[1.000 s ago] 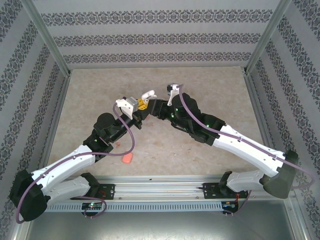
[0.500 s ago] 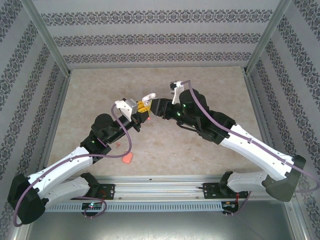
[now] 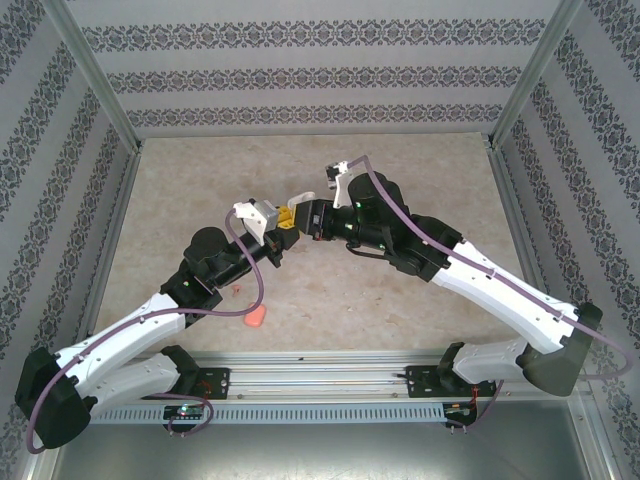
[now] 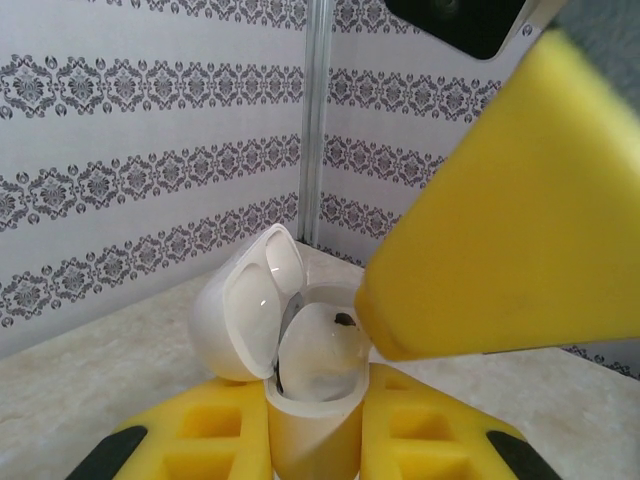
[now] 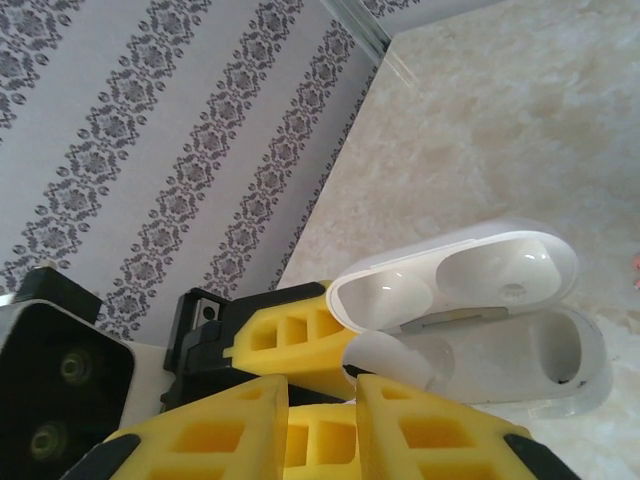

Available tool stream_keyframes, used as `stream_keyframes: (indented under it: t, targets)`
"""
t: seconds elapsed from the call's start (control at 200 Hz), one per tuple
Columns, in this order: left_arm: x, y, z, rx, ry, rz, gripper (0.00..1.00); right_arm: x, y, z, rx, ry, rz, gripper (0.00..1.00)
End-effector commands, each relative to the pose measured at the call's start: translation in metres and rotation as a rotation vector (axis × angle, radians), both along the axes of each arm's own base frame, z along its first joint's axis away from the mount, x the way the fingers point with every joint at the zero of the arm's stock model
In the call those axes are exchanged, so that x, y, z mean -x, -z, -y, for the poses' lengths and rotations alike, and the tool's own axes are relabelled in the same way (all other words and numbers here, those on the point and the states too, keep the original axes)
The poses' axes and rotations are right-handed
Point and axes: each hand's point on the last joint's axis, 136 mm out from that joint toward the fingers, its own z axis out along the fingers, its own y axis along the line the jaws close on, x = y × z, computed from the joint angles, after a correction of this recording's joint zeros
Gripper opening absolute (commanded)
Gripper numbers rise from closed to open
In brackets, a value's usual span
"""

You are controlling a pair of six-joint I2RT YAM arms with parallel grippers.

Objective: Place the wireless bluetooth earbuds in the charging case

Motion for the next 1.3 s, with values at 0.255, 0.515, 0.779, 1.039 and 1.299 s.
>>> stream_keyframes:
  t: [0.255,0.515,0.779,1.039,1.299]
  targets:
    - [0.007,-0.02,0.002,0.032,0.029,0.03,0.0,-0.009,-0.005,0.008,0.006,0.018,0.002,0.24]
    - [0.007,-0.019,0.002,0.029,0.032,0.029,0.0,-0.011,-0.004,0.004,0.009,-0.001,-0.004,0.24]
    - [0.007,-0.016,0.002,0.019,0.029,0.023,0.0,-0.007,-0.018,0.004,-0.01,-0.024,0.015,0.26]
    - [0.011,0.002,-0.003,-0.009,0.033,-0.023,0.0,-0.012,-0.043,0.032,0.029,0.013,0.076,0.28]
    - [0.025,0.028,-0.012,-0.072,0.043,-0.093,0.0,-0.05,-0.004,0.078,0.15,0.116,-0.01,0.31]
